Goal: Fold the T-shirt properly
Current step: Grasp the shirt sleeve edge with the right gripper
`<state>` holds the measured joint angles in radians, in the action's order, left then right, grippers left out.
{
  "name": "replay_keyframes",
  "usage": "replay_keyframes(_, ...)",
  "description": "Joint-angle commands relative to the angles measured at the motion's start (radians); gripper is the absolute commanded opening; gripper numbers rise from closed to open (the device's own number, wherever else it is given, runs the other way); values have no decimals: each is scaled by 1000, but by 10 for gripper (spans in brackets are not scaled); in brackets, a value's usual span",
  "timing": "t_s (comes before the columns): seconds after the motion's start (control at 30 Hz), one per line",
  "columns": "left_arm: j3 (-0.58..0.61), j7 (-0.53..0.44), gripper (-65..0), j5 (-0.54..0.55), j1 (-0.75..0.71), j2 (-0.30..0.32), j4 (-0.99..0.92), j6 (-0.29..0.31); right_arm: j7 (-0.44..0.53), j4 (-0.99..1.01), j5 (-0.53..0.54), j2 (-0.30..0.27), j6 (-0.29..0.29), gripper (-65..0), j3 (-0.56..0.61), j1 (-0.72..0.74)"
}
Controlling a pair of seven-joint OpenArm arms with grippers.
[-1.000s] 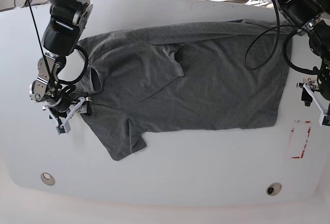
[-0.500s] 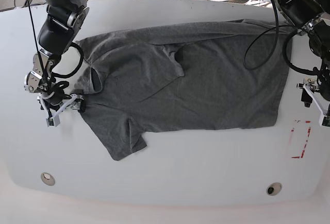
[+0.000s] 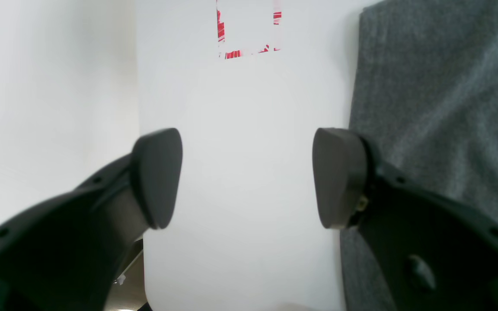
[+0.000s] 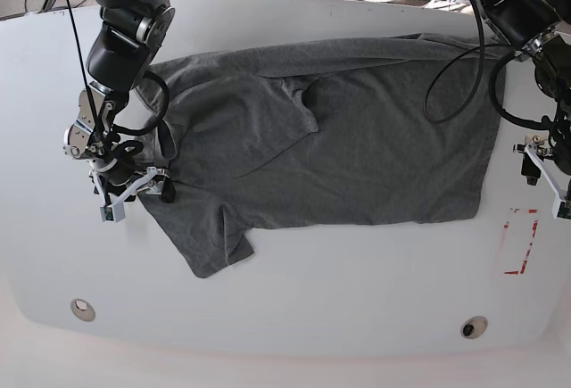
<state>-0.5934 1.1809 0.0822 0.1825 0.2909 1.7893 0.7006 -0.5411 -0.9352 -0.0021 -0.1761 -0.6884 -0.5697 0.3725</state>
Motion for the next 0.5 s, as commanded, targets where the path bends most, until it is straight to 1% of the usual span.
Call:
replay_keyframes(0.0,-1,-17,-211,3,16,17,14,-2,-53,2,-20,8,-10,-105,4,3)
replay_keyframes(0.17,-1,-17,-211,3,16,18,11,-2,-66,2,-23,40,-10,-105,7,3)
replay_keyframes(0.33,-1,-17,-210,3,19,18,7,-2,-66,2,-26,48,-10,-106,9,3)
replay_keyframes(0.4,-1,-17,-210,3,21,18,-15,-2,-66,2,-23,48,-10,-127,9,3)
replay_keyframes(0.47,-1,-17,-210,3,22,20,-46,-2,-66,2,-23,48,-10,-168,9,3)
